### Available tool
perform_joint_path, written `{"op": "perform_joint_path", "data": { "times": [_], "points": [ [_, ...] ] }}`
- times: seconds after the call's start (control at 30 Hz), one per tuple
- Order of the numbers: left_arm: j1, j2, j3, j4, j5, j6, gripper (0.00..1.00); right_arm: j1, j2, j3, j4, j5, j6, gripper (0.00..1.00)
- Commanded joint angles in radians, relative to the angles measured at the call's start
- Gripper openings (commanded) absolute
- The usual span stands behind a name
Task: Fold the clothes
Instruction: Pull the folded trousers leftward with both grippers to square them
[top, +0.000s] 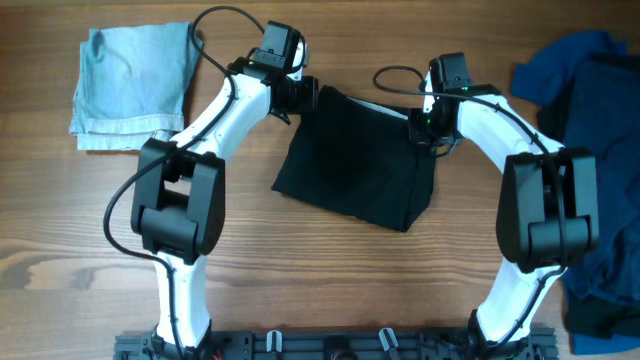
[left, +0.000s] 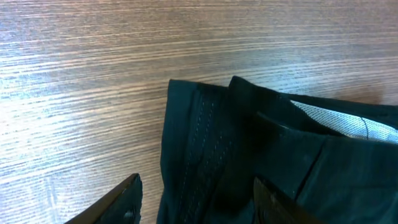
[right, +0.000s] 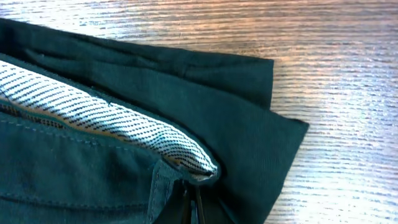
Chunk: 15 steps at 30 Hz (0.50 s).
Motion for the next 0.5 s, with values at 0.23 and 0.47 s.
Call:
{"op": "perform_joint_path", "data": {
  "times": [0.23, 0.47],
  "points": [
    [-0.002, 0.08, 0.001, 0.027, -0.056, 0.012, 0.57, -0.006, 0.127, -0.011, 0.023, 0.042, 0.014, 0.04],
    [-0.003, 0.095, 0.007, 0.05, -0.113, 0.012, 0.56, -0.006, 0.125, -0.009, 0.053, 0.031, -0.015, 0.04]
  ]
}}
